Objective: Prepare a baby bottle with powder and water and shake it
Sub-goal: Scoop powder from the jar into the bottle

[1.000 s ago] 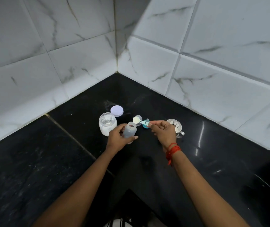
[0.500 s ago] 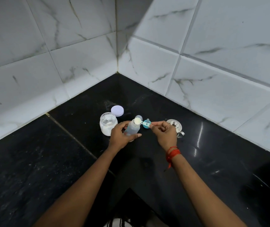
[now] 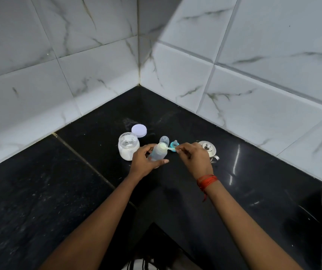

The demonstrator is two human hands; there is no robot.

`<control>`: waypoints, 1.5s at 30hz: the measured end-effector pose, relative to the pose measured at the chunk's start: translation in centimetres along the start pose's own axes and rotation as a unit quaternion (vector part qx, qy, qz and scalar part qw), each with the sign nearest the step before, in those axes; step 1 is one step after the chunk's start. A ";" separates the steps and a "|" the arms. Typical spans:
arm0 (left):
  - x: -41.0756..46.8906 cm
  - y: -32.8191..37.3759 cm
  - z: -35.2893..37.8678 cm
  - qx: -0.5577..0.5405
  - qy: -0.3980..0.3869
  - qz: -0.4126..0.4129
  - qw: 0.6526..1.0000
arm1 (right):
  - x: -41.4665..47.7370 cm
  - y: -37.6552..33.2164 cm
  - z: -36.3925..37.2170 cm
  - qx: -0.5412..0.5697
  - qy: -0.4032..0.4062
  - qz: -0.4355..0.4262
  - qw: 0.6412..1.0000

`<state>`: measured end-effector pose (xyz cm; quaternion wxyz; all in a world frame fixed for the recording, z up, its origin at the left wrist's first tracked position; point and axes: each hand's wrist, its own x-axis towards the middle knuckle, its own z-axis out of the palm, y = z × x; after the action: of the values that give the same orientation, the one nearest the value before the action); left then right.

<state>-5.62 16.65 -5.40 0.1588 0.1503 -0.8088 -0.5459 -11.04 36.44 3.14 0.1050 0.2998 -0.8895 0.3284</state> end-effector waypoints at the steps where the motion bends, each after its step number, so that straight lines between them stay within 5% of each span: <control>1: 0.0 0.0 0.0 -0.001 -0.002 0.000 1.000 | 0.1 -0.2 -0.3 -0.021 0.001 -0.029 0.999; 9: 0.1 -0.1 -0.1 -0.005 -0.003 0.013 1.000 | 2.2 -0.5 -1.0 -0.137 -0.036 -0.181 0.973; 22: 0.6 0.3 -0.5 -0.012 -0.007 0.051 0.999 | 2.1 -1.7 -1.2 -0.144 -0.039 -0.215 0.965; 40: 0.8 0.3 -0.2 -0.062 0.019 -0.003 0.998 | 1.1 -1.4 -1.2 -0.072 0.025 -0.127 0.989; 45: 1.0 0.1 -0.1 -0.072 0.026 -0.011 0.997 | 1.1 -1.9 -1.5 0.027 0.068 -0.042 0.996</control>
<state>-6.46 16.23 -5.17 0.1844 0.1613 -0.7613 -0.6004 -10.80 35.69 5.68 0.1711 0.3161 -0.8578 0.3674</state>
